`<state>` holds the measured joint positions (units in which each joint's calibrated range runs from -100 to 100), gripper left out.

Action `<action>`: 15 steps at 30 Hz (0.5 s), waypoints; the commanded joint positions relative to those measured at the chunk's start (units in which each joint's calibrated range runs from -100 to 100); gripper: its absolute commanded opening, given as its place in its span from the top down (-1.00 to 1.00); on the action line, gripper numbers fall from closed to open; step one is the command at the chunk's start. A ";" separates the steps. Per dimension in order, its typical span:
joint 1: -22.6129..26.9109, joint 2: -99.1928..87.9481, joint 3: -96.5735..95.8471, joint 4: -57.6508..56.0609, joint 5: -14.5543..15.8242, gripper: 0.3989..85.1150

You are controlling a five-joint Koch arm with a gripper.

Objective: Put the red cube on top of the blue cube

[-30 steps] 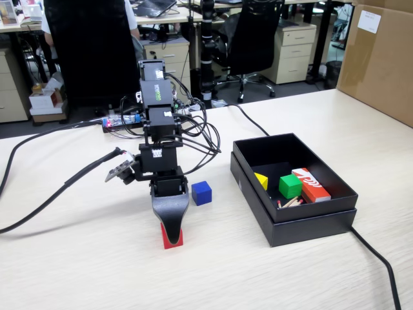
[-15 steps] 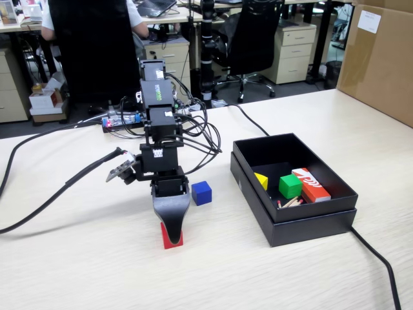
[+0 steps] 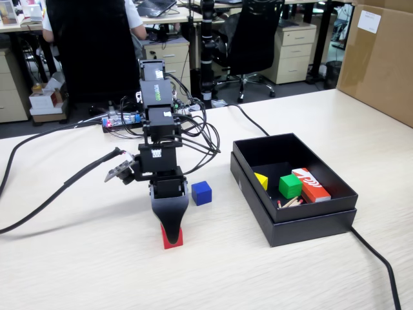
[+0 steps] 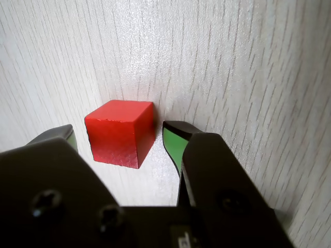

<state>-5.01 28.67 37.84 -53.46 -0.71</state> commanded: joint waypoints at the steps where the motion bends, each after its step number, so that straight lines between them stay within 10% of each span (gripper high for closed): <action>1: 0.00 -1.19 3.69 -0.49 -0.20 0.28; 15: -0.10 -1.08 3.60 -0.49 0.10 0.60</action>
<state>-5.05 28.67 37.84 -53.46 -0.66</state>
